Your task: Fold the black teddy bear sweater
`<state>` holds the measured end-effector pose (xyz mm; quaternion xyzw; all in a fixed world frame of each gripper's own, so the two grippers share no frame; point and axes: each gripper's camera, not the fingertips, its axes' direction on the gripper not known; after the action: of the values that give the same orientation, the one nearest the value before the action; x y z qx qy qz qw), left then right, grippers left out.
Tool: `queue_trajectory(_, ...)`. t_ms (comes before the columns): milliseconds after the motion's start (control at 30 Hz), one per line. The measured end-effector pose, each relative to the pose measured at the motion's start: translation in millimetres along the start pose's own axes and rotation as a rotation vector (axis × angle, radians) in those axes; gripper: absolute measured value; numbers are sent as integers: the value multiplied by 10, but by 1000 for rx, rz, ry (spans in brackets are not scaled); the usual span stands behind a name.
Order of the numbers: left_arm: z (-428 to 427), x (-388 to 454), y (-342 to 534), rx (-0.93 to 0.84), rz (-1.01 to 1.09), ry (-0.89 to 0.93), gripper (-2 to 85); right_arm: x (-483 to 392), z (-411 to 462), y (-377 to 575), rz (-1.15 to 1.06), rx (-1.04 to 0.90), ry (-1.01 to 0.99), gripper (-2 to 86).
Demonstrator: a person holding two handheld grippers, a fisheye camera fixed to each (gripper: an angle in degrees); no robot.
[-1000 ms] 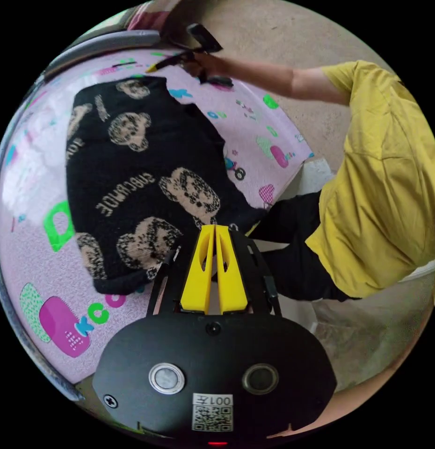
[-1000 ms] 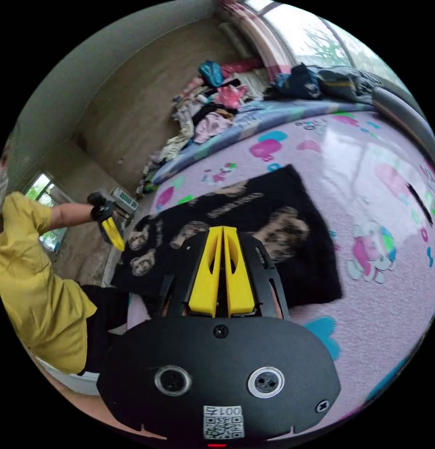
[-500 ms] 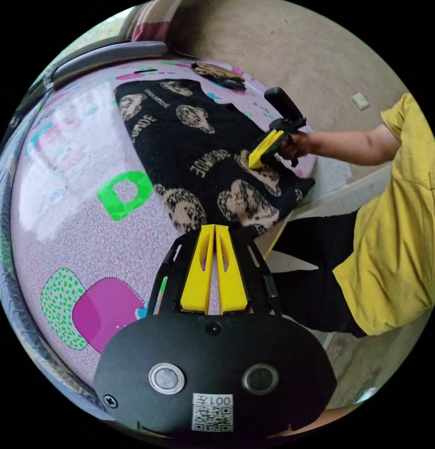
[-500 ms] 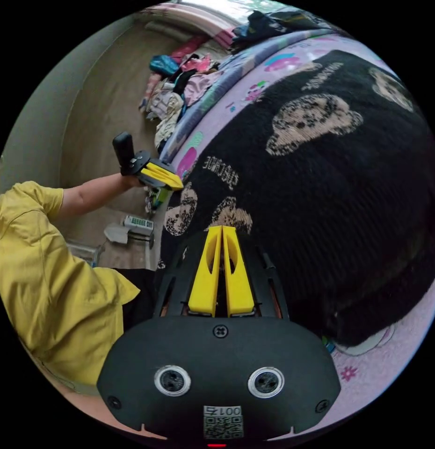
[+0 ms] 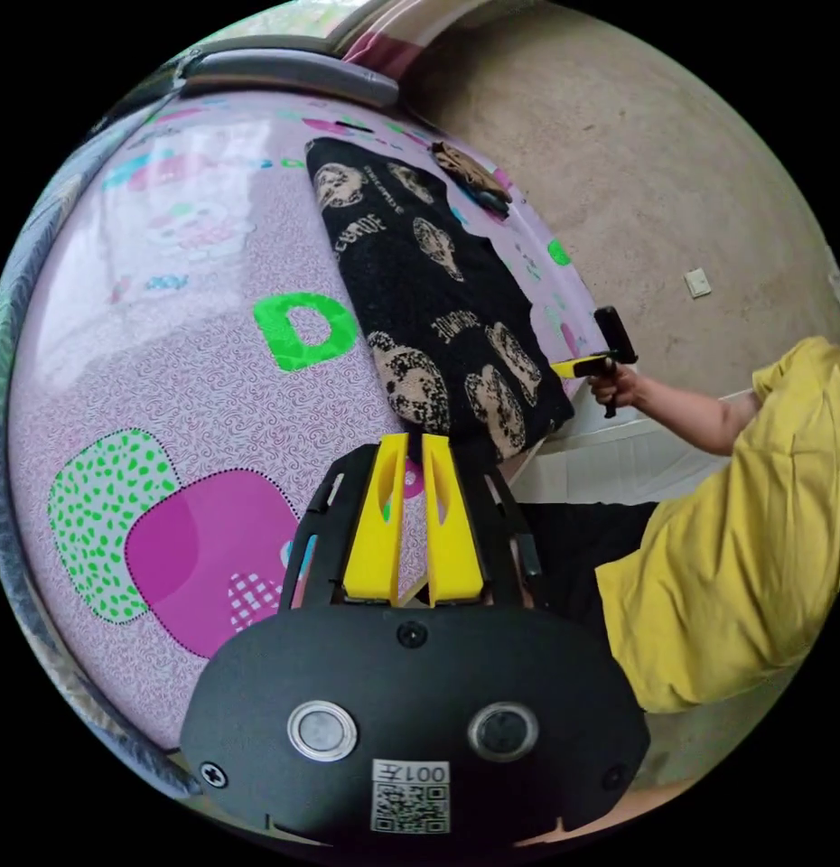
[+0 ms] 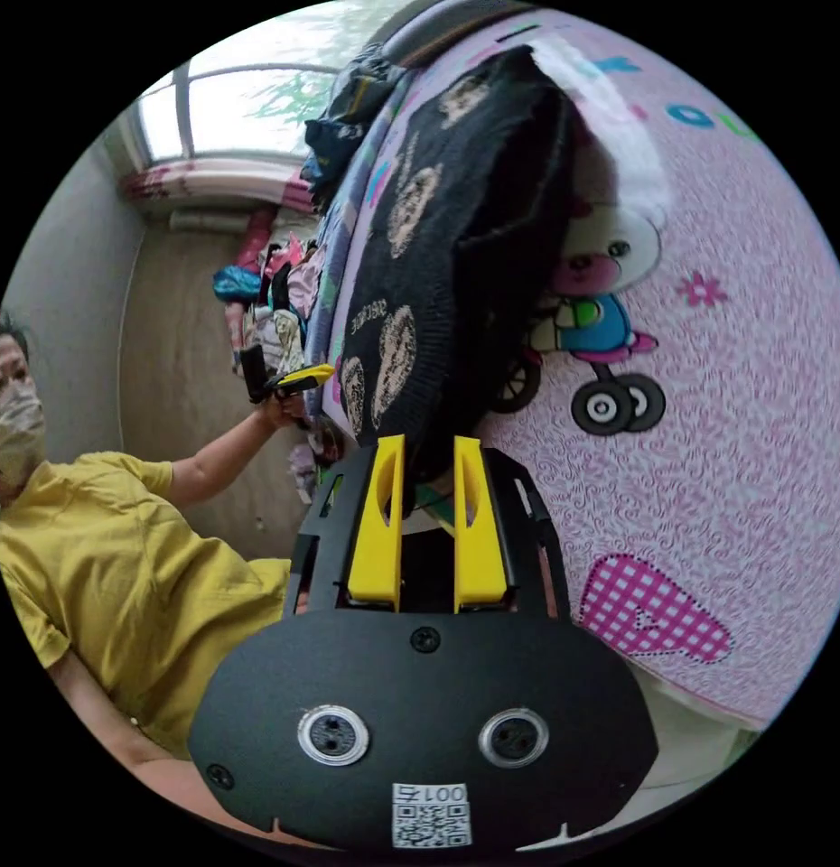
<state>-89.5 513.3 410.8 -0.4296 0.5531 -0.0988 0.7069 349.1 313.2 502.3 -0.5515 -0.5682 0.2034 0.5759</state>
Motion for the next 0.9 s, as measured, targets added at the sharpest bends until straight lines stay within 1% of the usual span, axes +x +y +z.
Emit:
queue_trajectory(67, -21, -100, -74, -12, -18, 56, 49, 153, 36, 21, 43, 25, -27, 114)
queue_trajectory(133, -65, -199, -144, -17, -45, 115, 65, 255, 77, 30, 57, 34, -75, 123)
queue_trajectory(233, -70, -303, -187, -45, -71, 185, 68, 401, 123, 46, 72, 72, -140, 125)
queue_trajectory(333, -73, -327, -203, -83, -45, 181, 62, 514, 134, 58, 80, 97, -178, 124)
queue_trajectory(400, -117, -346, -210, -63, -43, 181, 62, 564, 121, 70, 86, 102, -184, 124)
queue_trajectory(567, -153, -386, -242, -81, -31, 195, 69, 666, 97, 107, 93, 114, -168, 122)
queue_trajectory(767, -219, -298, -287, -138, 58, 213, 71, 722, -2, 154, 97, 153, -123, 127)
queue_trajectory(900, -258, -266, -279, -158, 87, 224, 71, 781, -10, 199, 102, 163, -136, 127)
